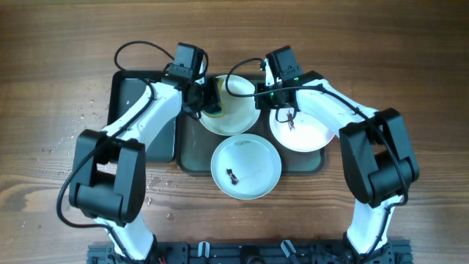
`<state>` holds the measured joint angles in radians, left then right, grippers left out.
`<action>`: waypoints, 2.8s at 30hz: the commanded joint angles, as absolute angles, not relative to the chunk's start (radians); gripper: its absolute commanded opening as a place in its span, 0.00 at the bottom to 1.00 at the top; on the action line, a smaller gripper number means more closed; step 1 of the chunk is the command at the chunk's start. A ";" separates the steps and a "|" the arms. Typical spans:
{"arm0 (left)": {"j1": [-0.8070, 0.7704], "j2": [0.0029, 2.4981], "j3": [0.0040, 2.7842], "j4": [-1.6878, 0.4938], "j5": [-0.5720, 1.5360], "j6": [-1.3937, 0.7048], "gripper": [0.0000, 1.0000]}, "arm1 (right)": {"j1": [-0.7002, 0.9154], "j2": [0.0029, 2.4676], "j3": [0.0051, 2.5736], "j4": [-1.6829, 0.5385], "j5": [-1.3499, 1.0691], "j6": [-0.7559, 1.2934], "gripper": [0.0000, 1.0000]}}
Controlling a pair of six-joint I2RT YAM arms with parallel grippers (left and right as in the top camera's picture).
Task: Clean dirty plates on tray and stack at the side
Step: 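Scrub the held white plate with the sponge in the left gripper, then move the sponge with the left gripper back to the black tray, then lift the cleaned white plate with the right gripper off the tray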
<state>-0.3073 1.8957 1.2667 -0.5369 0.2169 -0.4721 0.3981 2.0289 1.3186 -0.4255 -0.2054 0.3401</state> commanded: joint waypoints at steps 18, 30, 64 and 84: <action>-0.426 1.974 1.267 -0.434 0.475 -0.523 0.04 | 0.406 2.005 1.316 -0.420 -0.225 0.340 0.04; -0.121 1.529 1.270 -0.839 -0.146 -0.501 0.04 | 0.406 2.005 1.316 -0.421 -0.224 0.340 0.25; 0.259 1.525 1.021 -0.713 0.277 -0.186 0.04 | 0.406 1.898 1.363 -0.420 -0.349 0.432 0.04; 0.259 1.525 1.021 -0.713 0.280 -0.186 0.04 | 0.679 1.859 1.484 -0.456 -0.002 0.565 0.05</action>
